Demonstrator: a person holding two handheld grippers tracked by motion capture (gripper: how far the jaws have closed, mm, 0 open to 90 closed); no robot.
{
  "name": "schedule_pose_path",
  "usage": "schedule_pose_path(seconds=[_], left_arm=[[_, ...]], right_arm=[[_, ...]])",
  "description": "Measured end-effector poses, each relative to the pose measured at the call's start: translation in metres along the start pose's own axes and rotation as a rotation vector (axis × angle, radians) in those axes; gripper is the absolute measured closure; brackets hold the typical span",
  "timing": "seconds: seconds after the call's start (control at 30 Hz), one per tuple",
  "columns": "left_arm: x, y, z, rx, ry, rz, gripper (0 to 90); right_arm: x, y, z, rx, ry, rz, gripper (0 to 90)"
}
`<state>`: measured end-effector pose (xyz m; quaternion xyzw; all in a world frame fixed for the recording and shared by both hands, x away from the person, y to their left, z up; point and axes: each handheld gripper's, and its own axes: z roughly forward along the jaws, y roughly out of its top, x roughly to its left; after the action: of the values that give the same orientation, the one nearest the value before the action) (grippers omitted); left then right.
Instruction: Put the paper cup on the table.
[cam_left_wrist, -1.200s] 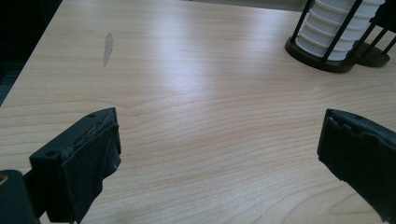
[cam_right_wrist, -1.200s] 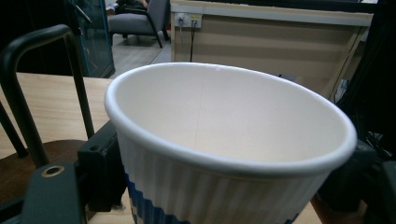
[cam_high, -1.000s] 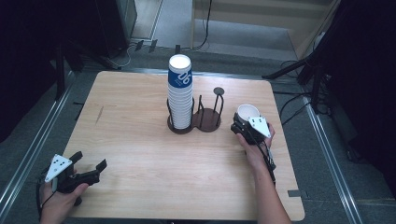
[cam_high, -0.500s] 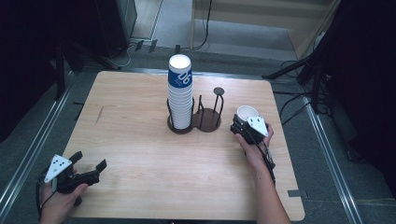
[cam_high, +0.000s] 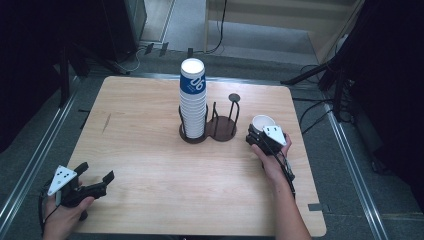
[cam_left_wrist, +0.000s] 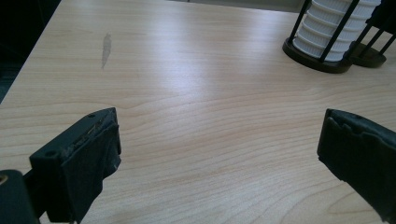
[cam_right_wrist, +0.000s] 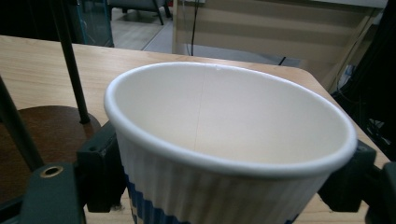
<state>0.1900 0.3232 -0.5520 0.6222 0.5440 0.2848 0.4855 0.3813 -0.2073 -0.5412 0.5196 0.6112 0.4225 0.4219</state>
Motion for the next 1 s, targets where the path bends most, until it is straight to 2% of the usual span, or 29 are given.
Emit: schedule_pose_path(seconds=[0.17, 0.33, 0.53, 0.67, 0.9, 1.0], left_arm=[[0.0, 0.0, 0.0, 0.012, -0.007, -0.008, 0.4], [-0.001, 0.0, 0.001, 0.011, -0.006, -0.006, 0.3], [-0.002, 0.0, 0.001, 0.012, -0.006, -0.005, 0.3], [-0.002, 0.0, 0.001, 0.014, -0.007, -0.007, 0.3], [-0.002, 0.0, 0.001, 0.013, -0.008, -0.006, 0.3], [-0.002, 0.0, 0.001, 0.012, -0.009, -0.009, 0.4]], right_arm=[[0.0, 0.0, 0.0, -0.001, 0.007, 0.015, 17.9], [0.001, -0.001, 0.0, -0.002, 0.014, 0.006, 17.7], [-0.001, 0.001, -0.001, 0.026, 0.033, 0.01, 16.7], [-0.004, 0.001, -0.002, 0.05, 0.063, 0.004, 13.2], [-0.01, 0.004, -0.006, 0.089, 0.113, 0.032, 6.0], [-0.014, 0.006, -0.009, 0.102, 0.129, 0.022, 5.3]])
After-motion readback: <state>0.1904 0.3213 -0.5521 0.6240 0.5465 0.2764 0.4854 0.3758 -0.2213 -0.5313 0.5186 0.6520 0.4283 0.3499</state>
